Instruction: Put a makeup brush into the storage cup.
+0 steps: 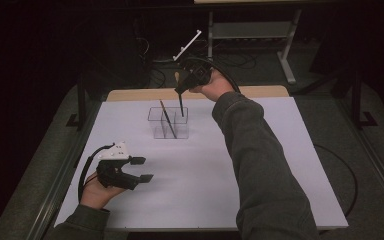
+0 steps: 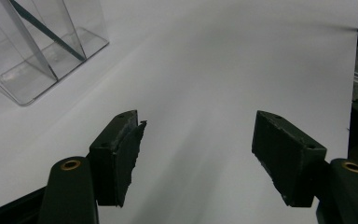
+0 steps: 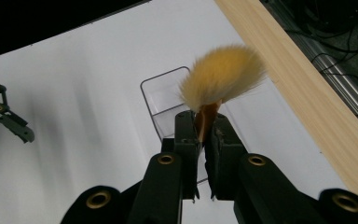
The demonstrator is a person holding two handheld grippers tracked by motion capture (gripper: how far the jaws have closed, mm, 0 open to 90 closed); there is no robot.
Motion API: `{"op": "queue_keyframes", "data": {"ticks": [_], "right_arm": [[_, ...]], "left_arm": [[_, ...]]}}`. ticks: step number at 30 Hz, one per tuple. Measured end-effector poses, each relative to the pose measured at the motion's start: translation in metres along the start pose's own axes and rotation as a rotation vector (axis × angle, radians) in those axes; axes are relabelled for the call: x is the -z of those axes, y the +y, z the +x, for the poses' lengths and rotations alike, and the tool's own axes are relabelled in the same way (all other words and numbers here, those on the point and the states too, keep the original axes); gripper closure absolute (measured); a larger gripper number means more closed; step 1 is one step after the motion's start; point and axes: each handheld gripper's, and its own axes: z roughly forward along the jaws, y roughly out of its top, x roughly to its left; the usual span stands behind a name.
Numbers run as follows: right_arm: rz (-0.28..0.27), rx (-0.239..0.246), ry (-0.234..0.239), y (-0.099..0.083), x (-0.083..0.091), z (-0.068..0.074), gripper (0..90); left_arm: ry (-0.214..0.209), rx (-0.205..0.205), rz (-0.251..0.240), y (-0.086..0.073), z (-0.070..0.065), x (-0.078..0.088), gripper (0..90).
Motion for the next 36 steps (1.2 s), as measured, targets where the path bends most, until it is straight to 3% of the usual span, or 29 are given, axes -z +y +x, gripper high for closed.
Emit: {"op": "queue_keyframes", "data": {"ticks": [9, 36], "right_arm": [[-0.011, -0.015, -0.007, -0.002, -0.006, -0.004, 82.6], [-0.009, -0.045, -0.016, -0.018, -0.024, -0.007, 82.6]], "left_arm": [[-0.004, 0.018, -0.001, 0.0, 0.001, -0.002, 30.9], [0.005, 0.001, 0.002, 0.001, 0.001, -0.003, 29.9]]}}
